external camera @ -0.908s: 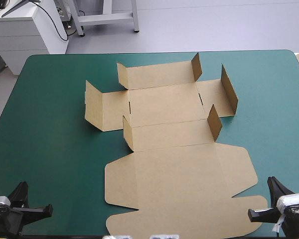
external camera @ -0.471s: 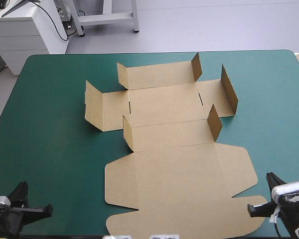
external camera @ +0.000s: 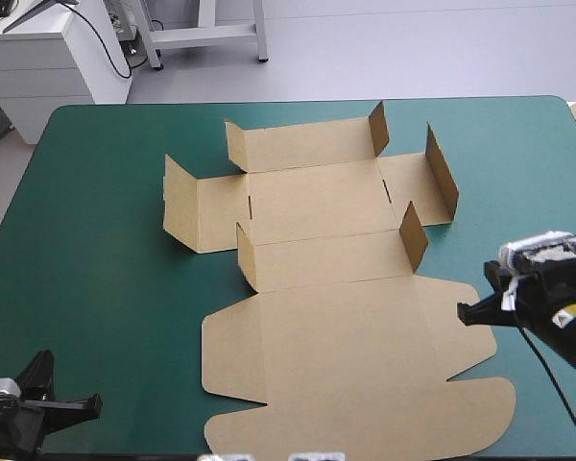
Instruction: Fold the box
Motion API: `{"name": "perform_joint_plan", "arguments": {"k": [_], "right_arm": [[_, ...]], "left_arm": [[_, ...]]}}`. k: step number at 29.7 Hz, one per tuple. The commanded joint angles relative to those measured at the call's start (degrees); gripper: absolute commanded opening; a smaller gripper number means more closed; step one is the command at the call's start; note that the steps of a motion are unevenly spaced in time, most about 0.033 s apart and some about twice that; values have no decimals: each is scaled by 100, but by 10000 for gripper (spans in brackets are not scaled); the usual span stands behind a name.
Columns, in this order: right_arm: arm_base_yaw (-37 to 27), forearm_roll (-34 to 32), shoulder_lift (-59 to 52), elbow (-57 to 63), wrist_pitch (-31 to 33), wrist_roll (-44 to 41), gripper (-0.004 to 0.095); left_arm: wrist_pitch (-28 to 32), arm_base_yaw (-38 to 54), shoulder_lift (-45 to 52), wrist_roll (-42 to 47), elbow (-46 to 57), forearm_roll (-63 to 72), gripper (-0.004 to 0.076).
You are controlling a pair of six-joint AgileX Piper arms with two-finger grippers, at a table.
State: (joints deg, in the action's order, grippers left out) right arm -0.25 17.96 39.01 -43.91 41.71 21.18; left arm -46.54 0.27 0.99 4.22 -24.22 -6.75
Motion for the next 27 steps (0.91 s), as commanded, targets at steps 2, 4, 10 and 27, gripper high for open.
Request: {"name": "perform_joint_plan", "arguments": {"k": [2, 4, 10, 27], "right_arm": [[25, 820, 1171, -704, -59, 917, -15], [25, 929, 1712, -964, 33, 1207, -15], [25, 1011, 2998, -1623, 89, 1203, -15], [166, 1122, 5142, -3822, 2302, 901, 646]], "left_arm": [[410, -44, 41, 18, -130, -19, -8], [410, -44, 41, 18, -130, -19, -8], [410, -44, 41, 18, -130, -19, -8], [410, -44, 41, 18, -130, -19, -8]]}}
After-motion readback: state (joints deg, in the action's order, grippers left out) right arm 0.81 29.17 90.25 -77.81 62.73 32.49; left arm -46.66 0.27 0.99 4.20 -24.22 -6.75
